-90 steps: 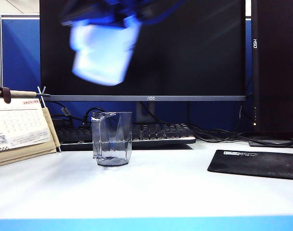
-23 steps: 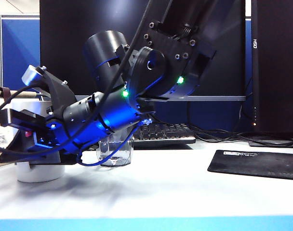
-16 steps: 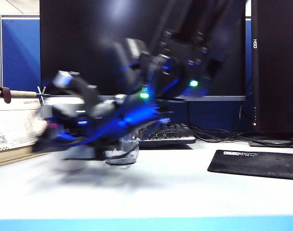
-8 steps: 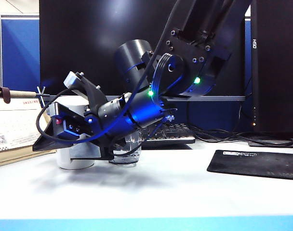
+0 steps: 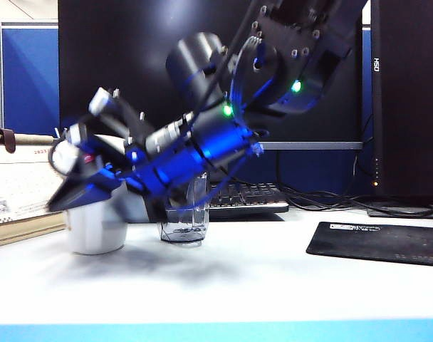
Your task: Swap the positions of the transparent plastic cup and the white ceramic cup.
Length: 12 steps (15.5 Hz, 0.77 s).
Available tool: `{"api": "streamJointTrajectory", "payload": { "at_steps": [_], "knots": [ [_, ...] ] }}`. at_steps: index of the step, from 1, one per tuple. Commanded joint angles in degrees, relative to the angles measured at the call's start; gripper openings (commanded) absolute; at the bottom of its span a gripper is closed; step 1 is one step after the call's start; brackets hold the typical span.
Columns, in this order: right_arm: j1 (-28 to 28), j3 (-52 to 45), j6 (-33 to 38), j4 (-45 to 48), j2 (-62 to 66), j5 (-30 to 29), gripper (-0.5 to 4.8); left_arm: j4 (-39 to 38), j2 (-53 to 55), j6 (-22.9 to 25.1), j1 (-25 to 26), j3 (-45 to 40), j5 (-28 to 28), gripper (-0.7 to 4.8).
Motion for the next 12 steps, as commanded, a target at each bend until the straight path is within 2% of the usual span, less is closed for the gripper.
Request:
{"api": "streamJointTrajectory", "payload": {
  "at_steps": [1, 3, 4, 6, 7, 8, 9, 11, 12],
  "knots": [
    [-0.15, 2.54, -0.52, 1.57, -0.20, 4.81, 0.91, 0.72, -0.07, 0.04, -0.04, 0.28, 0.28, 2.67],
    [-0.70, 3.34, -0.59, 0.83, -0.07, 4.96, 0.86, 0.74, -0.07, 0.09, -0.04, 0.28, 0.24, 2.67],
    [-0.70, 3.34, -0.63, 0.04, -0.07, 4.98, 1.08, 0.76, -0.07, 0.15, -0.07, 0.28, 0.22, 2.67],
    [-0.70, 3.34, -1.03, -3.23, -0.11, 4.76, 1.87, 1.62, -0.07, 0.22, -0.31, 0.28, 0.28, 2.67],
    [-0.70, 3.34, -1.05, -5.33, -0.17, 3.61, 2.04, 2.05, -0.07, 0.20, -0.42, 0.28, 0.63, 2.67],
    [-0.70, 3.34, -1.29, -7.82, -0.57, 0.57, 2.13, 2.64, -0.07, 0.22, -0.90, 0.28, 2.10, 2.68],
    [-0.57, 3.34, -2.08, -9.11, -1.31, 0.52, 2.13, 2.91, -0.04, 0.26, -1.31, 0.28, 3.76, 2.68],
    [-0.42, 3.32, -3.85, -12.31, -4.90, 0.94, 2.12, 4.22, -0.07, 0.09, -1.49, 0.28, 10.71, 2.68],
    [-0.46, 3.34, -4.31, -13.62, -6.36, 0.98, 2.12, 4.68, -0.07, -0.02, -1.49, 0.28, 11.72, 2.68]
  ]
}}
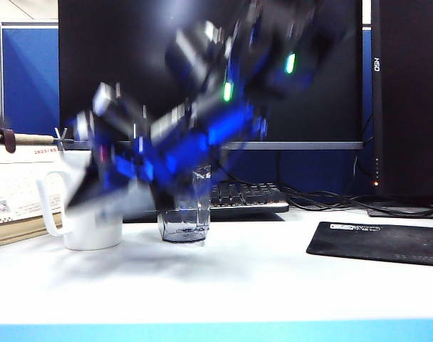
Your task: Swap the positions of the transparent plastic cup and the white ceramic cup.
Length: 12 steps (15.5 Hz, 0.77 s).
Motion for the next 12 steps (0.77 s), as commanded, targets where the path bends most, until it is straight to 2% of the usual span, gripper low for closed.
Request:
{"api": "streamJointTrajectory", "payload": {
  "at_steps": [1, 4, 5, 6, 9, 10, 12],
  "knots": [
    [-0.04, 0.28, -2.03, -3.85, -6.32, -0.02, 2.13, 3.69, -0.09, -1.42, 0.04, 0.31, 6.62, 2.68],
    [0.02, 0.28, -3.80, -8.55, -13.11, 2.97, 2.12, 10.69, -0.09, -6.47, -1.66, 0.31, 8.79, 2.67],
    [0.00, 0.28, -5.92, -10.99, -17.38, 5.88, 2.12, 15.12, -0.09, -9.16, -3.76, 0.33, 8.63, 2.64],
    [-0.02, 0.26, -7.52, -12.92, -21.55, 8.50, 2.12, 18.36, -0.07, -11.67, -6.08, 0.35, 7.02, 2.34],
    [-0.13, 0.26, -8.74, -14.88, -30.34, 14.38, 2.12, 18.91, 0.37, -11.39, -14.03, 0.33, -1.27, 2.31],
    [-0.13, 0.24, -8.79, -15.12, -34.40, 17.38, 2.12, 19.23, 1.44, -9.73, -19.32, 0.33, -6.78, 2.32],
    [-0.44, 0.24, -9.25, -15.30, -40.39, 21.09, 2.12, 20.09, 4.35, -7.82, -26.10, 0.33, -14.03, 2.32]
  ]
}}
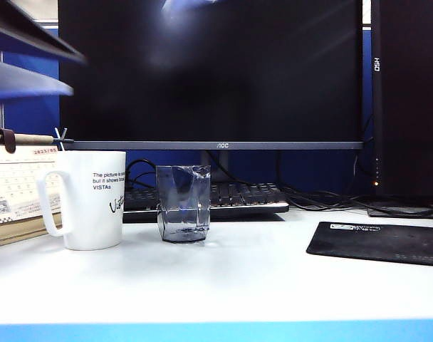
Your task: Swap the positions of the transparent plastic cup and the white ceramic cup.
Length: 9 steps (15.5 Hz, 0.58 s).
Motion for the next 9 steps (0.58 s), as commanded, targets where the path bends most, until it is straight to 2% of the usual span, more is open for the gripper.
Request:
{"api": "streamJointTrajectory", "payload": {
  "at_steps": [1, 2, 4, 5, 9],
  "knots": [
    [-0.81, 0.26, -1.40, -0.24, -6.97, 5.11, 2.12, 2.71, 4.24, 3.08, -7.52, 0.31, -9.46, 2.32],
    [-1.68, 0.26, -1.92, -1.51, -9.62, 6.43, 2.12, 5.79, 7.58, 3.32, -10.10, 0.33, -11.61, 2.33],
    [-4.33, 0.26, -1.97, -6.10, -14.32, 8.41, 2.12, 12.55, 15.63, 2.84, -12.37, 1.62, -12.28, 2.33],
    [-6.10, 0.26, -2.19, -8.55, -16.44, 8.44, 2.12, 12.85, 19.80, 2.97, -12.96, 3.96, -12.11, 2.33],
    [-12.50, 0.24, -3.26, -13.81, -24.39, 8.46, 2.12, 12.46, 32.30, 2.84, -13.09, 14.03, -4.83, 2.39]
  ]
}}
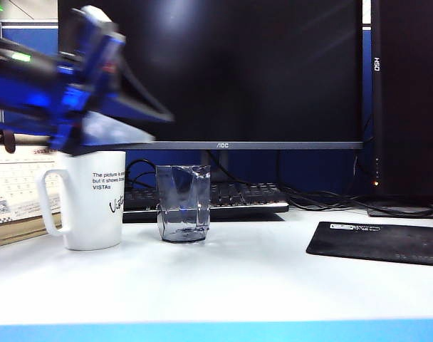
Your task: Swap the positions of the transparent plastic cup and the white ceramic cup.
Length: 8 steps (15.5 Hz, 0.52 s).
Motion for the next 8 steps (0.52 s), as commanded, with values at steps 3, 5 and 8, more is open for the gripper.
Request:
{"api": "streamJointTrajectory", "payload": {
  "at_steps": [3, 5, 8],
  "knots": [
    [-7.98, 0.17, -1.31, -2.47, -7.72, 0.04, 2.12, -2.58, 4.07, -0.09, -0.68, 3.76, 4.35, 2.38],
    [-9.90, 0.17, -1.55, -3.43, -8.52, -0.15, 2.12, -4.48, 4.09, 0.37, -1.49, 3.76, 3.69, 2.38],
    [-9.92, 0.11, -2.38, -3.72, -8.66, -0.17, 2.12, -4.42, 4.85, 1.95, -5.53, 3.76, -2.34, 2.38]
  ]
}}
